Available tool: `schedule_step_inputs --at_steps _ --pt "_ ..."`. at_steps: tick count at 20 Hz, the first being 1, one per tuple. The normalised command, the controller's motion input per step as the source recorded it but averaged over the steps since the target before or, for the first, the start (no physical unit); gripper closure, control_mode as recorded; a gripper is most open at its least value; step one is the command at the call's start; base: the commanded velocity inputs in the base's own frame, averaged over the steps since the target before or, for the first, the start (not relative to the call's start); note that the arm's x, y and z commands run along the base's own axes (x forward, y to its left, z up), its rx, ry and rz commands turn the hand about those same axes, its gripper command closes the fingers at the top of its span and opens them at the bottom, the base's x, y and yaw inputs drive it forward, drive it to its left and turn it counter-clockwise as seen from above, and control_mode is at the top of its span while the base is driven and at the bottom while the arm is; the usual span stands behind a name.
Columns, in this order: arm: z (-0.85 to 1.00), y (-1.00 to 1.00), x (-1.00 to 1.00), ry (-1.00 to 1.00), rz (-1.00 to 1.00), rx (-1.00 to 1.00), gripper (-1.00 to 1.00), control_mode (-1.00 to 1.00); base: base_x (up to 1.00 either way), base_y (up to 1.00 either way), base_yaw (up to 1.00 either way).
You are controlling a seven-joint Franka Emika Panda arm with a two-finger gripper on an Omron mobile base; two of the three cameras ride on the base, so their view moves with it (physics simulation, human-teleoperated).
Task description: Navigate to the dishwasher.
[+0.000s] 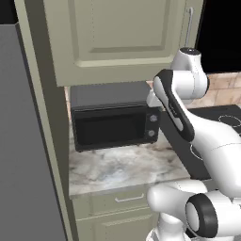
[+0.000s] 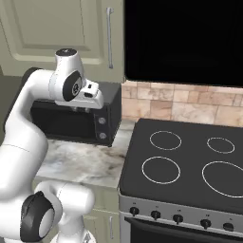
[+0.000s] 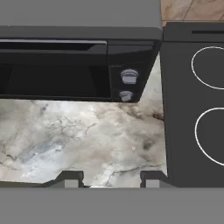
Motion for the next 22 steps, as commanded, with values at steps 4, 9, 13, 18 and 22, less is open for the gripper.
schedule_step_inputs --at_steps 4,9,13,18,22 --pt "0.0 0.0 0.0 0.0 0.0 0.0 -1.0 1.0 0.0 0.0 0.0" --pt "0.0 0.0 0.0 0.0 0.0 0.0 -1.0 1.0 -0.64 -0.01 0.0" --pt "0.0 0.0 0.0 0.0 0.0 0.0 -1.0 1.0 -0.52 0.0 0.0" --pt "0.0 0.0 0.0 0.0 0.0 0.0 -1.0 1.0 -0.01 0.0 -0.04" --pt "0.0 0.0 0.0 0.0 0.0 0.0 -1.0 1.0 -0.08 -0.19 -0.5"
